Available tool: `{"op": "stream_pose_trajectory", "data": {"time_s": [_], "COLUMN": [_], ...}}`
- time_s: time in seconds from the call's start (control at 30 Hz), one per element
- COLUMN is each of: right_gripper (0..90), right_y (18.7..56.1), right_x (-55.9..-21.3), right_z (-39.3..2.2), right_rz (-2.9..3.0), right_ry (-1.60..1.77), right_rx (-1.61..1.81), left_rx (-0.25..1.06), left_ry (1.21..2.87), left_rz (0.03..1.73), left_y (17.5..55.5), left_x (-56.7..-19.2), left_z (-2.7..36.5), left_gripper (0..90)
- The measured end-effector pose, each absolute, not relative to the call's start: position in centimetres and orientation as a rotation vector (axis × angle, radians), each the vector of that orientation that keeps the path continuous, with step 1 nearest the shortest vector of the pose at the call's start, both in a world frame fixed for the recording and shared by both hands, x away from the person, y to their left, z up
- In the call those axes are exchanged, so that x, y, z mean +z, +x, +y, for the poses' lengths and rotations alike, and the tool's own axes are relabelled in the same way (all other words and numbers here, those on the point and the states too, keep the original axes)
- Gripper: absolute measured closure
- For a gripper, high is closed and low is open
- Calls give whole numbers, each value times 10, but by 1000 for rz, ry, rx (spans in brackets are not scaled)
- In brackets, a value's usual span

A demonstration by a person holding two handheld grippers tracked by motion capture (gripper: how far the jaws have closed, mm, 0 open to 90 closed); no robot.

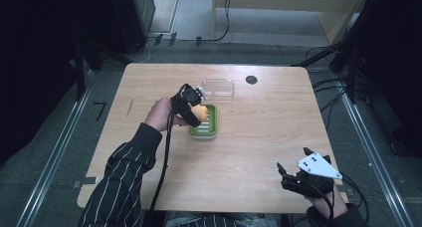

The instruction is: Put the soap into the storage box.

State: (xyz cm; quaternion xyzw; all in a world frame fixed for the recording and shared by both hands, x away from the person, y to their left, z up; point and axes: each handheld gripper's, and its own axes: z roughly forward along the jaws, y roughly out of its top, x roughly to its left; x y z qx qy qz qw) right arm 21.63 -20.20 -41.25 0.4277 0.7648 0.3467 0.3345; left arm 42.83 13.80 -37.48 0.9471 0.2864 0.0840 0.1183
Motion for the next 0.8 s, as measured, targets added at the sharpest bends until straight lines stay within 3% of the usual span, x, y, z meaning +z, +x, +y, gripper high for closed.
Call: {"op": "stream_pose_trajectory", "data": {"time_s": [0.8], "right_gripper": [138], "right_y": [212], "right_x": [-413], "right_z": [-209], "right_rz": [1980], "right_ry": [1143], "right_rx": [890], "left_rx": [251], "left_ry": [2801], "left_rz": [833], "left_y": [446], "left_x": [-399], "left_z": [127], "left_gripper": [393]}}
